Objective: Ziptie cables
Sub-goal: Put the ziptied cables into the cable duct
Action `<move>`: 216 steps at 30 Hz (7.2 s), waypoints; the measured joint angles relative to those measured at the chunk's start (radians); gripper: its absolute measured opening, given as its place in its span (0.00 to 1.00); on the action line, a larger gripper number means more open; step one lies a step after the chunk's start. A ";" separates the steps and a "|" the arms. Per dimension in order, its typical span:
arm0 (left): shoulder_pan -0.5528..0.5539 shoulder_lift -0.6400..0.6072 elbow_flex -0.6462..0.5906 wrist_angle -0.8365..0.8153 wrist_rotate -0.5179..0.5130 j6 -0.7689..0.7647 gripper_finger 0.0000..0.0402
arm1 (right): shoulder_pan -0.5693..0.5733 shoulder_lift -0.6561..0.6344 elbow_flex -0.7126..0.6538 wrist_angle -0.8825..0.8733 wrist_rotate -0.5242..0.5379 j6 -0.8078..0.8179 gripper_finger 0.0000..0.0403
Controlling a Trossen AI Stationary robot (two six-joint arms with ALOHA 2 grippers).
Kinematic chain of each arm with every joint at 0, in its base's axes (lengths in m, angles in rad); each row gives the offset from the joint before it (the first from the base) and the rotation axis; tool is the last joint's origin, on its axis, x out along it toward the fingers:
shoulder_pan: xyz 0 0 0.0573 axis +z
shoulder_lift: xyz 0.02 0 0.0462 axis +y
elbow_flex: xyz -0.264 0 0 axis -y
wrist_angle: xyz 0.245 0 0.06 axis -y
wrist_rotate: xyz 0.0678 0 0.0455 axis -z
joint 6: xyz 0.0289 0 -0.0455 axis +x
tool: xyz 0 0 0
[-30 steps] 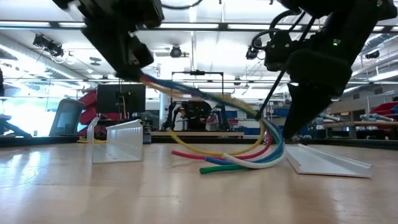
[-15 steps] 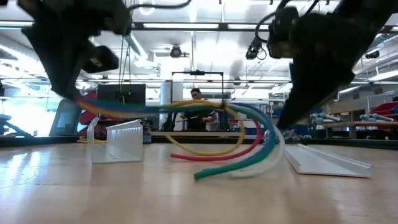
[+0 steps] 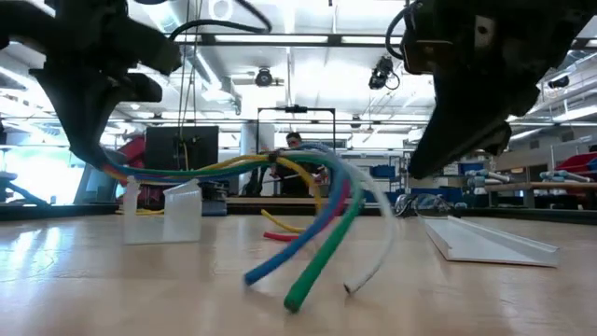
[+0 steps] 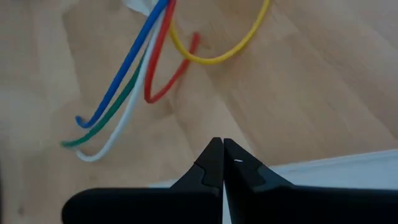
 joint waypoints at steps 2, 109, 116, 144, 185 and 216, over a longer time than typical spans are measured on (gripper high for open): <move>0.000 -0.003 0.000 -0.012 -0.009 -0.002 0.05 | 0.000 0.000 0.000 0.037 -0.006 0.000 0.00; 0.349 -0.228 -0.237 0.209 -0.209 0.209 0.05 | -0.244 0.451 0.509 -0.137 -0.281 -0.378 0.00; 0.347 -0.228 -0.224 0.203 -0.209 0.204 0.05 | -0.224 0.420 0.508 -0.215 -0.255 -0.404 0.00; 0.327 -0.241 -0.164 -0.008 -0.223 0.159 0.05 | -0.223 0.334 0.509 -0.200 -0.240 -0.379 0.03; 0.326 -0.241 -0.164 0.064 -0.222 0.184 0.05 | -0.396 0.345 0.378 0.163 -0.706 -0.208 0.26; 0.327 -0.266 -0.169 0.083 -0.246 0.209 0.05 | -0.396 0.415 0.381 0.163 -0.745 -0.281 0.00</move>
